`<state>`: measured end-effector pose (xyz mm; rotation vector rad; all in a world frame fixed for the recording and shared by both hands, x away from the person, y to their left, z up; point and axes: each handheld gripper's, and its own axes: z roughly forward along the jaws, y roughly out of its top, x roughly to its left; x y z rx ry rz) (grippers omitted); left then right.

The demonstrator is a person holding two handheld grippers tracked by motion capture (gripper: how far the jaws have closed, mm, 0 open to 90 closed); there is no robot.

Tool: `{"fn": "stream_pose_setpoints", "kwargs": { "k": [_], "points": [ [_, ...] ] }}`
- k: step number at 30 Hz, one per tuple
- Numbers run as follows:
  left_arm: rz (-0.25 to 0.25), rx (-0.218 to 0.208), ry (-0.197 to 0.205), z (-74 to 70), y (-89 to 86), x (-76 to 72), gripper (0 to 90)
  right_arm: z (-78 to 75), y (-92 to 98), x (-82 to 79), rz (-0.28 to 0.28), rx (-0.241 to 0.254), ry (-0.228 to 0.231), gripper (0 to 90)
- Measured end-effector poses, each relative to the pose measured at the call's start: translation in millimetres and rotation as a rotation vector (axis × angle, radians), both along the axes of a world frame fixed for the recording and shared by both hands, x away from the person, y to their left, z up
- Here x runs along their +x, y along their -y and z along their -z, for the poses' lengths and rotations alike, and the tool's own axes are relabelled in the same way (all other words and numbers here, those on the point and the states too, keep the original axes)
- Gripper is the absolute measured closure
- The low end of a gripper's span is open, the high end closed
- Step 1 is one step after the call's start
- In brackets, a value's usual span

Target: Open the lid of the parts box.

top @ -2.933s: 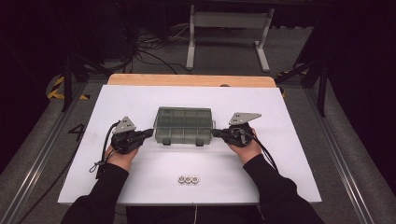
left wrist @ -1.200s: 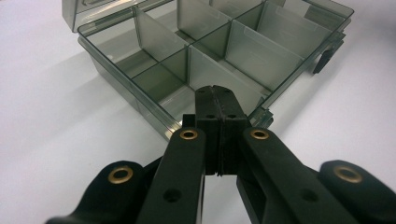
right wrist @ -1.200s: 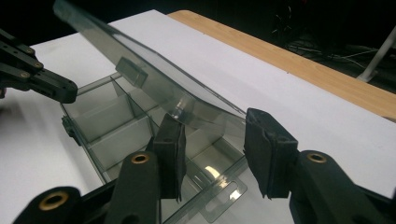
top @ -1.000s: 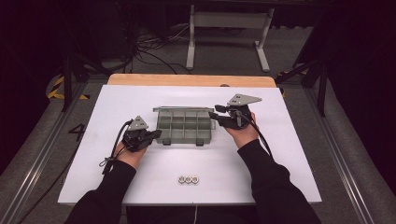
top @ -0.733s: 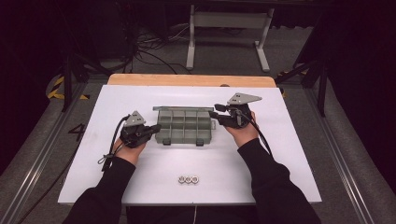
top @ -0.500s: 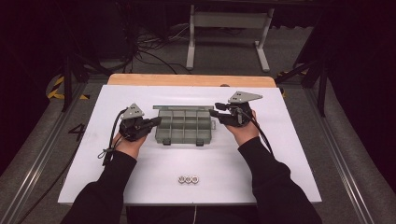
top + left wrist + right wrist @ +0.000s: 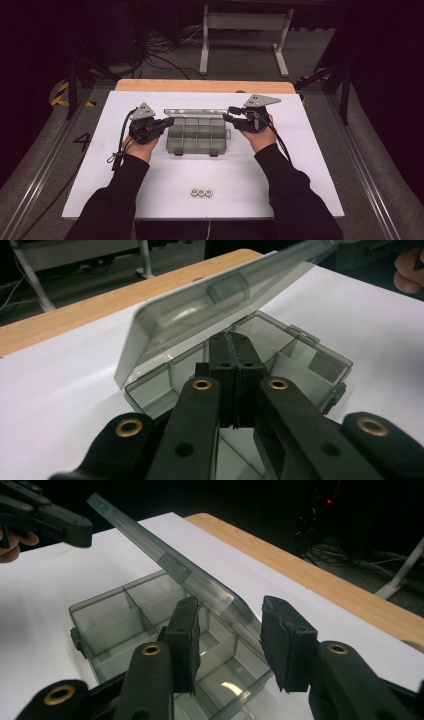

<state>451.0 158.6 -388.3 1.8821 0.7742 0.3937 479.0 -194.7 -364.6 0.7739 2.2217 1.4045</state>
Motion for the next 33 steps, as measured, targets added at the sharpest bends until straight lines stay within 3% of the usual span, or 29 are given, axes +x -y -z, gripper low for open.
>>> {"fn": "stream_pose_setpoints", "kwargs": {
  "k": [5, 12, 17, 28, 33],
  "points": [
    [0.027, 0.02, -0.011, 8.0, 4.8, -7.5, 89.7, 1.0, 0.6, 6.8, 0.012, 0.022, 0.008, 59.5],
    [0.057, 0.064, -0.028, 20.2, 3.9, -20.6, 87.9, 3.4, -0.8, 28.0, 0.041, 0.05, 0.022, 60.4],
    [0.063, 0.07, -0.041, 26.7, -0.2, -26.8, 87.2, 5.8, -0.5, 40.6, 0.068, 0.066, -0.001, 59.5],
    [0.051, 0.093, -0.083, 39.2, -9.2, -31.9, 86.0, 16.8, -12.0, 63.0, 0.083, 0.03, -0.007, 63.9],
    [0.052, 0.091, -0.081, 40.6, -11.0, -32.2, 84.9, 25.5, -15.4, 71.5, 0.09, 0.025, -0.006, 66.5]
  ]
}}
